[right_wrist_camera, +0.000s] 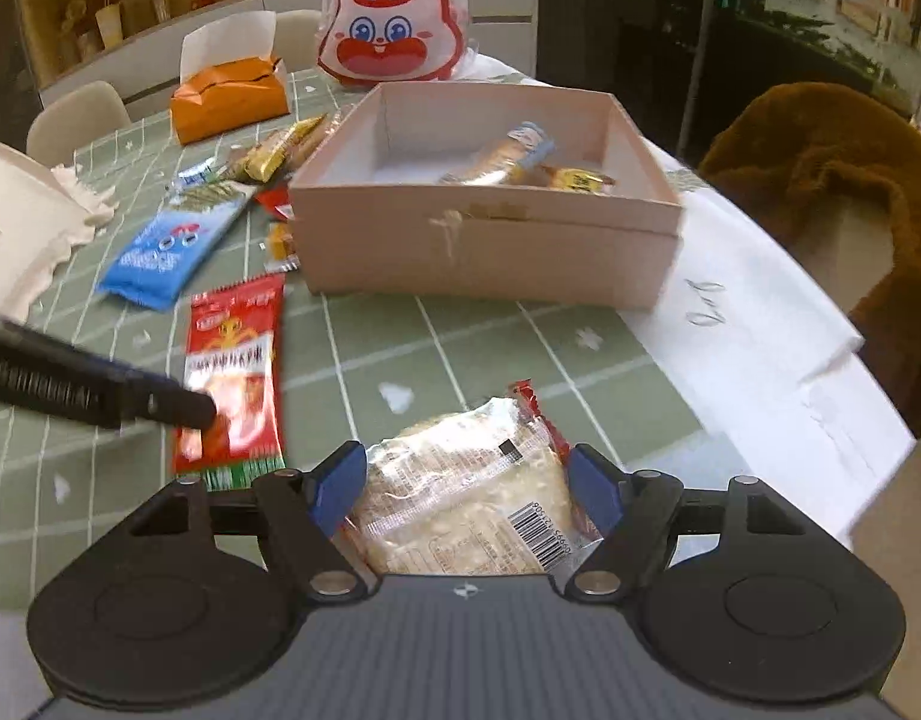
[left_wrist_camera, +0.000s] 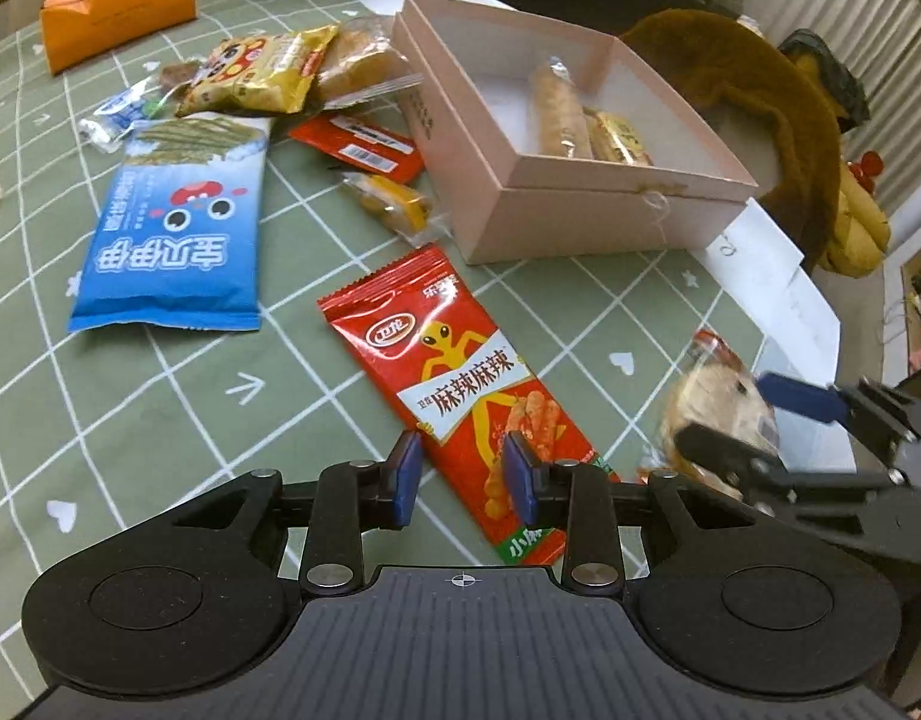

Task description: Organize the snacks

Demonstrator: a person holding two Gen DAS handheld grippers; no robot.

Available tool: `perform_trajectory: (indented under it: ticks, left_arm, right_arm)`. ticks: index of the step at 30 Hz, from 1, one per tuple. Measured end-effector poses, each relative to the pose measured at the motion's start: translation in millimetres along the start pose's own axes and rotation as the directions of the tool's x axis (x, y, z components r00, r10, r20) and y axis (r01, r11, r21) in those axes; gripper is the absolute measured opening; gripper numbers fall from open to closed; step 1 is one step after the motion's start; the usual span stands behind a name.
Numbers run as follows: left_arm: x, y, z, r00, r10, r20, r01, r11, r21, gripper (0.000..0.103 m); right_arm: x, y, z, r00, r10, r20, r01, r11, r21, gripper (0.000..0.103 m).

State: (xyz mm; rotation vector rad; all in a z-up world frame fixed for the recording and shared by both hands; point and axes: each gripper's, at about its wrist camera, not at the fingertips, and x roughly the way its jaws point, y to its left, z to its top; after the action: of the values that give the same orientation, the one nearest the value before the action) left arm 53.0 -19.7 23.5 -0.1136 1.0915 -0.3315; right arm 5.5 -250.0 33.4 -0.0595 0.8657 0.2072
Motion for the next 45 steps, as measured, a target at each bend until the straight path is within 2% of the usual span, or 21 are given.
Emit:
perform_trajectory:
  ticks: [2, 5, 7, 10, 14, 15, 16, 18, 20, 22, 25, 28, 30, 33, 41, 45]
  left_arm:
    - [0.5, -0.1, 0.2, 1.0, -0.01, 0.002, 0.01, 1.0, -0.007, 0.035]
    - [0.7, 2.8, 1.8, 1.0, -0.021, -0.005, 0.021, 0.999, -0.025, 0.035]
    - [-0.1, 3.1, 2.3, 1.0, -0.021, -0.014, 0.02, 0.999, -0.03, 0.035]
    - [-5.0, 1.4, -0.3, 1.0, -0.02, -0.017, 0.02, 1.0, -0.019, 0.035]
    - [-11.0, -1.9, -4.6, 1.0, -0.024, -0.019, 0.023, 0.999, -0.036, 0.035]
    - [-10.9, -1.1, -3.6, 0.999, -0.031, -0.015, 0.03, 0.998, -0.061, 0.035]
    - [-10.4, 0.1, -2.2, 0.999, -0.035, -0.009, 0.034, 0.996, -0.083, 0.035]
    - [-8.6, 1.9, 3.6, 1.0, -0.03, 0.009, 0.031, 0.991, -0.128, 0.035]
    - [-5.5, 1.8, 12.2, 1.0, -0.004, 0.025, 0.007, 0.99, -0.144, 0.035]
    - [1.7, -1.0, 21.1, 0.999, 0.05, 0.021, -0.046, 0.99, -0.134, 0.035]
    - [14.5, -7.9, 33.0, 0.996, 0.085, 0.006, -0.084, 0.99, -0.113, 0.045]
    - [22.3, -21.0, 37.1, 0.995, 0.101, 0.012, -0.1, 0.992, -0.071, 0.063]
    - [27.3, -31.4, 35.8, 0.993, 0.114, 0.012, -0.113, 0.993, -0.015, 0.078]
    - [33.8, -41.8, 33.9, 0.991, 0.13, 0.008, -0.131, 0.99, 0.046, 0.089]
    - [36.2, -45.5, 30.0, 0.99, 0.143, 0.018, -0.144, 0.985, 0.091, 0.091]
    - [35.4, -42.0, 31.6, 0.988, 0.152, 0.027, -0.153, 0.984, 0.09, 0.088]
  right_arm:
    - [-9.4, -5.6, -5.5, 1.0, -0.003, 0.0, 0.003, 1.0, 0.011, 0.075]
    - [-22.3, -14.5, -11.9, 0.998, 0.061, -0.012, -0.06, 0.997, 0.038, 0.075]
    - [-25.9, -18.4, -15.0, 0.997, 0.068, -0.028, -0.067, 0.997, 0.039, 0.075]
    - [-27.2, -20.6, -21.1, 0.998, 0.031, -0.05, -0.031, 0.999, -0.008, 0.076]
    - [-29.0, -21.5, -23.8, 0.992, -0.116, -0.05, 0.112, 0.99, -0.081, 0.076]
    - [-30.9, -22.2, -24.0, 0.991, -0.128, -0.044, 0.124, 0.989, -0.084, 0.076]
    - [-33.0, -24.8, -23.2, 0.993, -0.114, -0.041, 0.112, 0.992, -0.061, 0.076]
    - [-35.1, -35.2, -17.9, 0.998, -0.035, -0.048, 0.037, 0.998, 0.049, 0.076]
    - [-33.5, -44.9, -11.3, 0.999, 0.028, -0.044, -0.02, 0.983, 0.183, 0.076]
    - [-26.7, -48.4, -4.4, 0.997, 0.059, -0.043, -0.045, 0.959, 0.281, 0.076]
    - [-12.7, -40.5, 4.6, 0.996, 0.037, -0.076, -0.012, 0.95, 0.311, 0.076]
    - [0.2, -30.7, 8.2, 0.995, -0.016, -0.099, 0.046, 0.949, 0.312, 0.076]
    - [9.3, -24.1, 10.0, 0.994, -0.016, -0.109, 0.049, 0.951, 0.306, 0.076]
    - [16.7, -17.4, 8.9, 0.994, -0.03, -0.105, 0.061, 0.953, 0.297, 0.081]
    - [14.5, -12.6, 5.4, 0.995, -0.045, -0.091, 0.067, 0.963, 0.261, 0.083]
    - [13.3, -12.6, 2.9, 0.995, -0.052, -0.084, 0.072, 0.963, 0.26, 0.083]
